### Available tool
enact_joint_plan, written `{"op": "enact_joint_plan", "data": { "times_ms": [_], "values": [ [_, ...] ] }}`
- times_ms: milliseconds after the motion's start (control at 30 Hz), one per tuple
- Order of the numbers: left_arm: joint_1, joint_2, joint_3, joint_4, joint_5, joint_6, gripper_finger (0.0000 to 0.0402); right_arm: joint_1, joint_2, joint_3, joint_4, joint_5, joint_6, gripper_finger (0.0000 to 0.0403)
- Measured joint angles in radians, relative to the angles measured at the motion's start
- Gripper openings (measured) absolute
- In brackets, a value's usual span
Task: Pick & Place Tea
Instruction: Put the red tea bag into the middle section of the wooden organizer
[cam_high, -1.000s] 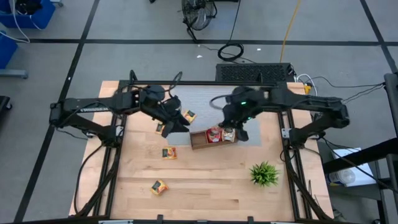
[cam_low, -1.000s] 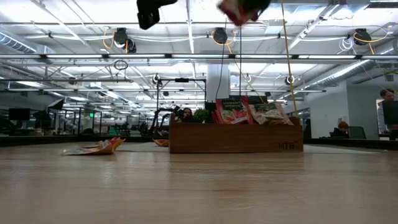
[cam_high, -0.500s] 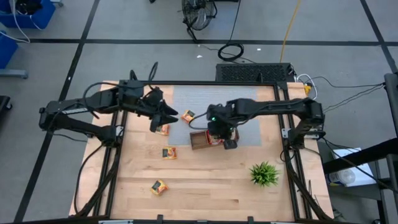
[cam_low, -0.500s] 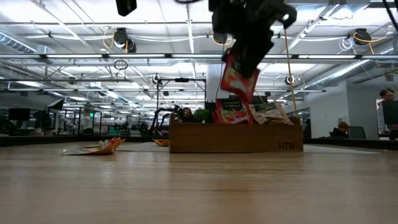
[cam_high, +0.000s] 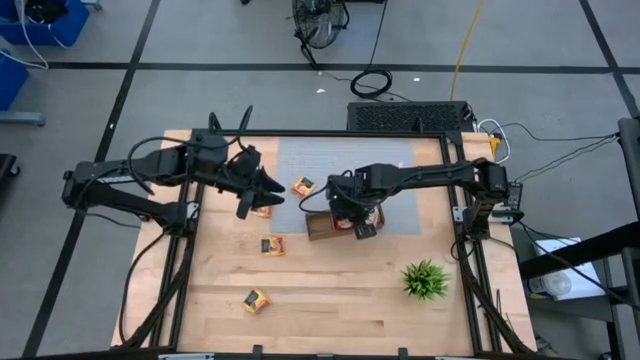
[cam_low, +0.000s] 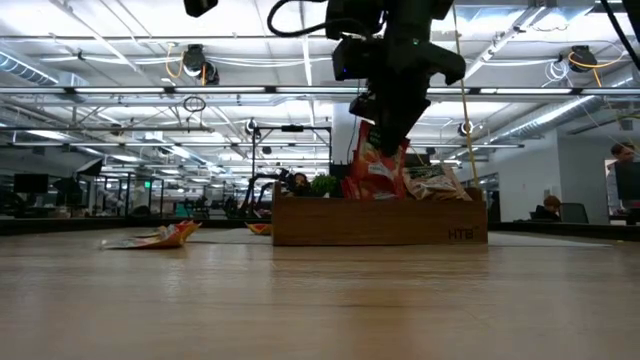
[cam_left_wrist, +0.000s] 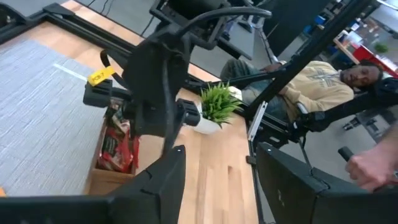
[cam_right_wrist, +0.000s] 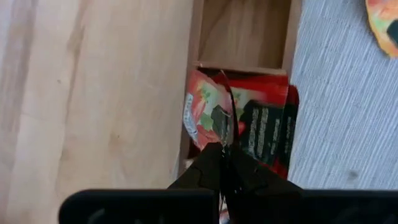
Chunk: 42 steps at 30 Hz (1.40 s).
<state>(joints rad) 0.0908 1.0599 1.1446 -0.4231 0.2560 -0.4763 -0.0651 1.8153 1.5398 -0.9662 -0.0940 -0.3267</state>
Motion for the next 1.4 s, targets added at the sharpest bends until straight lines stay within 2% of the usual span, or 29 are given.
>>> {"op": "enact_joint_plan", "data": {
  "times_ms": [433,933,1400],
  "values": [
    [-0.022,0.000,0.000,0.009,0.000,-0.004,0.0198,0.009,0.037,0.001,0.019,0.073,-0.025,0.0000],
    [-0.028,0.000,0.000,0.013,0.004,0.002,0.0198,0.015,0.060,0.002,0.003,0.097,-0.037,0.0000],
    [-0.044,0.000,0.000,0.020,0.005,-0.004,0.0198,0.015,0.059,0.103,-0.063,0.123,-0.049,0.0000]
  ]
}}
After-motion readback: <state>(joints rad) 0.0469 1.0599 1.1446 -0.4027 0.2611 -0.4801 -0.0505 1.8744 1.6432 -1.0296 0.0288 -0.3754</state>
